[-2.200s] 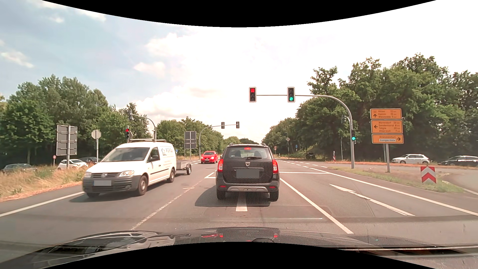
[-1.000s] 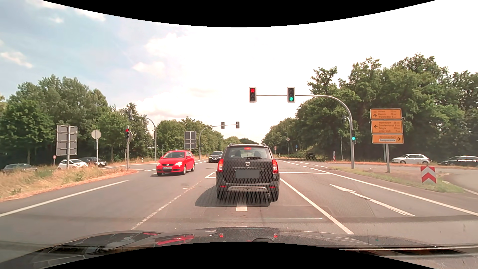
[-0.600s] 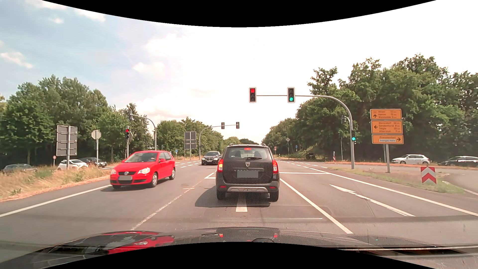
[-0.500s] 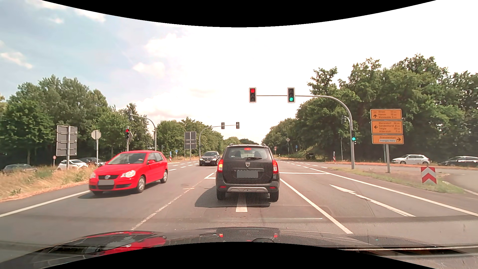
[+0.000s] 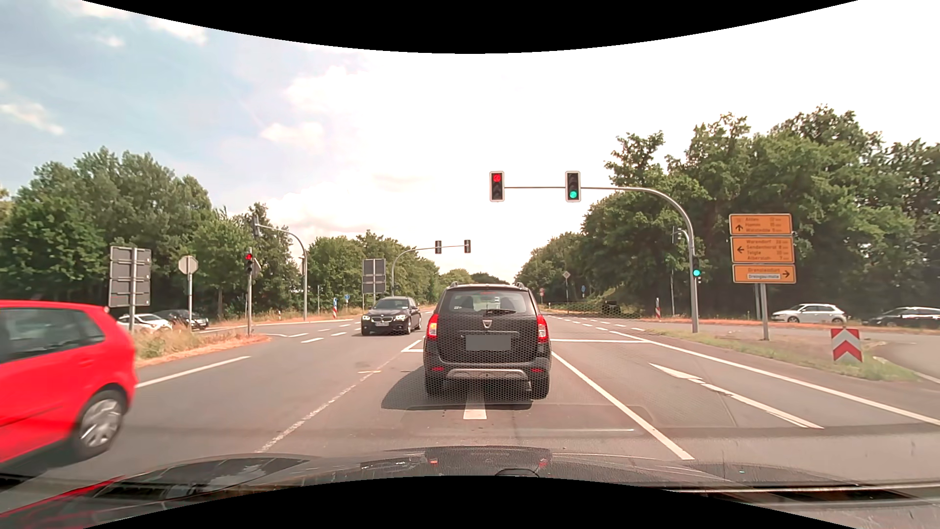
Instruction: Follow the waypoints while adhering to traffic rules and regulations
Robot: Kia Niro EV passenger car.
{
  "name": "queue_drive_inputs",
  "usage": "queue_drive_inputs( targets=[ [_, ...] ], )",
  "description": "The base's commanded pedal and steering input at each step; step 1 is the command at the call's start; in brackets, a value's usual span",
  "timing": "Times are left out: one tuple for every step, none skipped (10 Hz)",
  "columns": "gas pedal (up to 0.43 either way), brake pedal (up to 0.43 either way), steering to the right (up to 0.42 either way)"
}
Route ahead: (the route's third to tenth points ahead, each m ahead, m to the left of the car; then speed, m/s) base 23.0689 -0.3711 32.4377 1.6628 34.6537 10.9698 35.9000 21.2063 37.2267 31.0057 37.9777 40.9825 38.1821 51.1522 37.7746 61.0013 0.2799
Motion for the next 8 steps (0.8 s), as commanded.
queue_drive_inputs(
  targets=[
    [0.000,0.128,0.000],
    [0.000,0.146,0.000],
    [0.000,0.165,0.000],
    [0.000,0.165,0.000],
    [0.000,0.171,0.000],
    [0.000,0.165,0.000],
    [0.000,0.165,0.000],
    [0.000,0.171,0.000]
  ],
)
